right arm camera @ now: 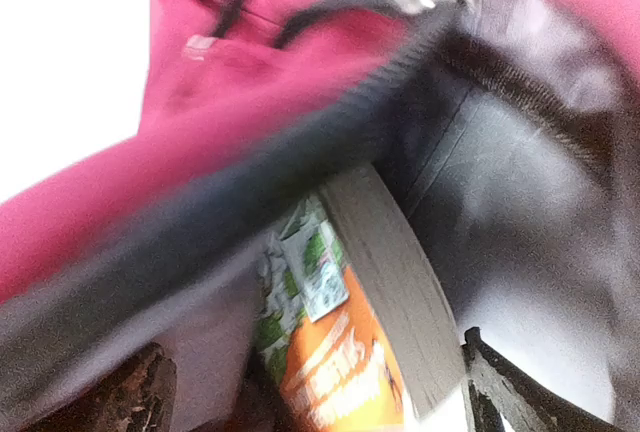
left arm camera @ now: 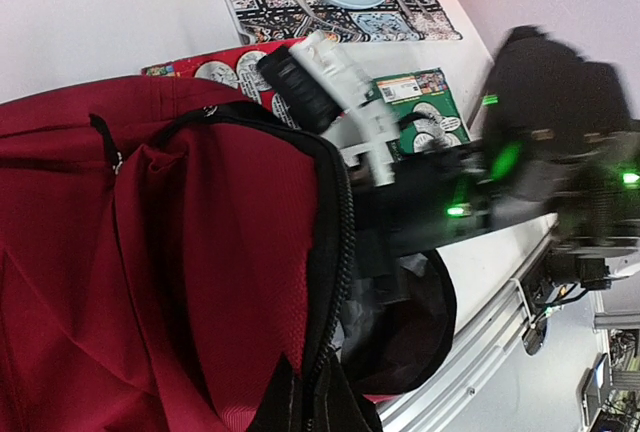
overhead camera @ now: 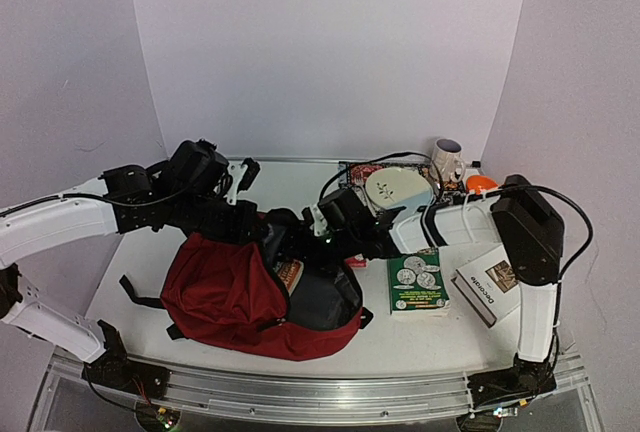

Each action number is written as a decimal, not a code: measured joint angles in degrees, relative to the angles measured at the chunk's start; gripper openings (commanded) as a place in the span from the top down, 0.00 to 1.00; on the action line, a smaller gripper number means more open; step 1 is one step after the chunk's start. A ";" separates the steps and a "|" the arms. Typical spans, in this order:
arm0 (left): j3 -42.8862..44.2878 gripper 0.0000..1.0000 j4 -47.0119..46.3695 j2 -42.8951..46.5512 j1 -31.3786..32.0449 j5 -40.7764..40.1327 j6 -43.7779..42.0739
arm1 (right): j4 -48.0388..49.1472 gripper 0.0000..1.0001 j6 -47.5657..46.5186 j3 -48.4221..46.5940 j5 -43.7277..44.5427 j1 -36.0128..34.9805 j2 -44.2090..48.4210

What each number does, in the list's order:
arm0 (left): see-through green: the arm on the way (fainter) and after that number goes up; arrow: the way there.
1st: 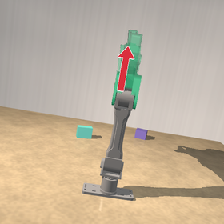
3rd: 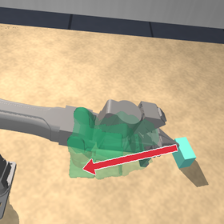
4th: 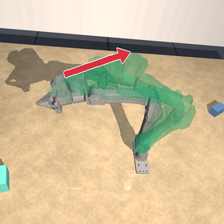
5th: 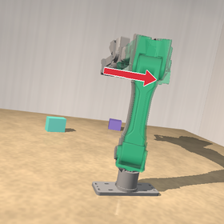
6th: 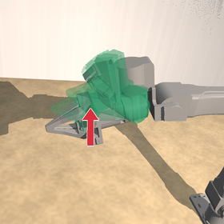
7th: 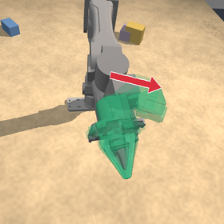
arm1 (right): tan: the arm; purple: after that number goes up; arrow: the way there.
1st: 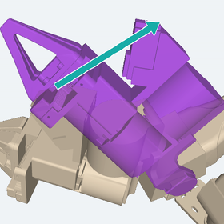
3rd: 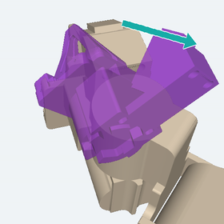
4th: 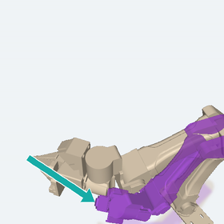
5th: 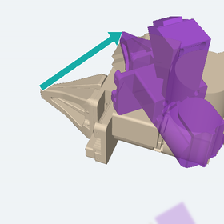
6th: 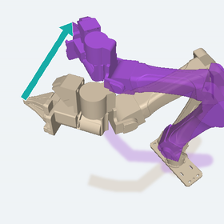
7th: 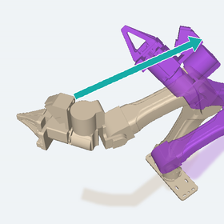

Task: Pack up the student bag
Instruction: Place the book in the largest pocket of the bag, then adjust the book in the largest pocket of the bag.

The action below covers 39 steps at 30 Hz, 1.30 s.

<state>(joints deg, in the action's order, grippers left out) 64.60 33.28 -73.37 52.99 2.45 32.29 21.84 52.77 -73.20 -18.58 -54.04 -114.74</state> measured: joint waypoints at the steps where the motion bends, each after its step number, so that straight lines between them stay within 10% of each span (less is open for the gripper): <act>1: -0.20 1.00 -0.13 -0.16 0.00 -0.38 0.20 | -1.36 0.02 -1.00 0.02 0.72 0.00 1.35; 16: -7.68 1.00 -3.40 -8.09 -0.07 -6.17 2.38 | -14.45 0.02 -13.41 9.59 11.77 3.57 17.25; 39: -9.48 0.93 4.21 -15.12 -8.64 -27.15 0.42 | -13.14 0.02 -13.62 -6.90 4.54 -3.50 -0.95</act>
<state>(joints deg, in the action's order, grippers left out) 55.12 37.49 -88.49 44.35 -24.70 32.71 8.70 39.15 -80.10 -14.05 -57.54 -115.69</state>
